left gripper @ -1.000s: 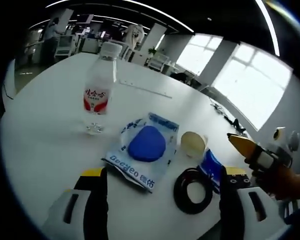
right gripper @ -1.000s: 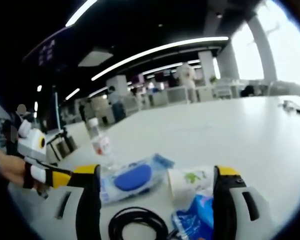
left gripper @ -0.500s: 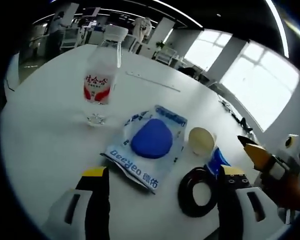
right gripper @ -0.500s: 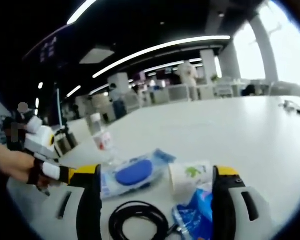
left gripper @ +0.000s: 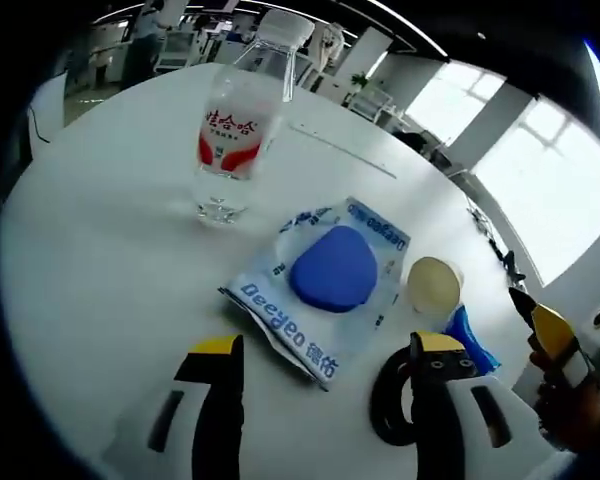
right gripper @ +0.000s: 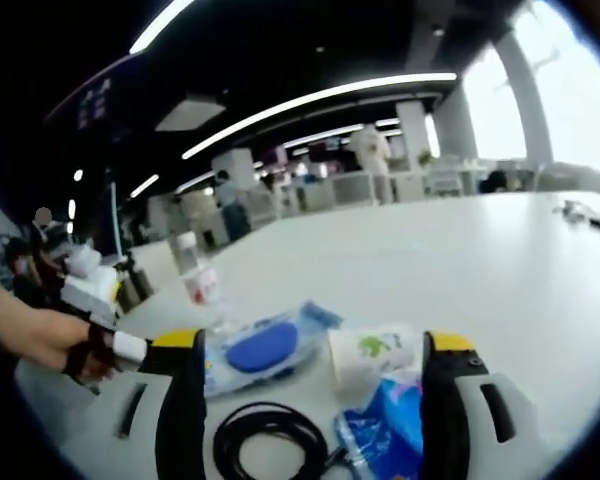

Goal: Arrange the tabletop items into an orderly group along one side of the table until the central work area is clear of visible clutter.

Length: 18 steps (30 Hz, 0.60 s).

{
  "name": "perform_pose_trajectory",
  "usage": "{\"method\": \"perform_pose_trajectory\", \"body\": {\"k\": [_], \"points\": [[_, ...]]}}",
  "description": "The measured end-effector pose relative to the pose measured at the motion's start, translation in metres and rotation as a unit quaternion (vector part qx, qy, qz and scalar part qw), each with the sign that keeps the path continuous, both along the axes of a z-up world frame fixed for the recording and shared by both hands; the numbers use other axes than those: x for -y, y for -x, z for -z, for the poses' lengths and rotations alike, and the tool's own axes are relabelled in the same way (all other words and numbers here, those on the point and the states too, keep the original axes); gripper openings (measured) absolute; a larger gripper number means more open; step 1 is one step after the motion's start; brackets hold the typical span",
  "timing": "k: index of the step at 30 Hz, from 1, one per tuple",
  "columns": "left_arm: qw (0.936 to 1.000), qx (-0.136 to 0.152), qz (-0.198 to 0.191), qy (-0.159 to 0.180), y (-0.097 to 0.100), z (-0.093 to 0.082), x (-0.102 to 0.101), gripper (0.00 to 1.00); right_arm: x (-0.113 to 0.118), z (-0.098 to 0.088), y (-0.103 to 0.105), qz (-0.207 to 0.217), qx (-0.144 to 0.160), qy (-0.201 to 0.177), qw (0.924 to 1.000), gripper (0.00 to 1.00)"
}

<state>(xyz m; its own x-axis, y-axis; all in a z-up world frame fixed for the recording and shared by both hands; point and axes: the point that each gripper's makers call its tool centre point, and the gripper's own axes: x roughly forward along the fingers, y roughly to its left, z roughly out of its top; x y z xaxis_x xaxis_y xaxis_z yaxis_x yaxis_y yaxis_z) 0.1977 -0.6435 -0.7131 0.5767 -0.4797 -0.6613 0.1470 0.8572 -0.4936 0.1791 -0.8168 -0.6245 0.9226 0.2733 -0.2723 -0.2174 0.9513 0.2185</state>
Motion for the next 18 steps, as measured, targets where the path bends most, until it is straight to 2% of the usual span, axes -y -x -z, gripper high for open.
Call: {"method": "perform_pose_trajectory", "body": {"k": [3,9,18], "points": [[1.0000,0.007,-0.003,-0.004,-0.0036,-0.0015,0.0020,0.68,0.0036,-0.0001,0.0016,0.002,-0.001,0.001,1.0000,0.86],[1.0000,0.002,-0.004,-0.001,-0.0052,0.0015,0.0029,0.68,0.0101,-0.0019,0.0008,0.011,0.002,0.000,0.9999,0.85],[0.9999,0.003,-0.010,-0.004,-0.0059,0.0049,0.0029,0.68,0.0073,-0.0042,0.0007,0.009,0.006,-0.004,0.9999,0.84]]}}
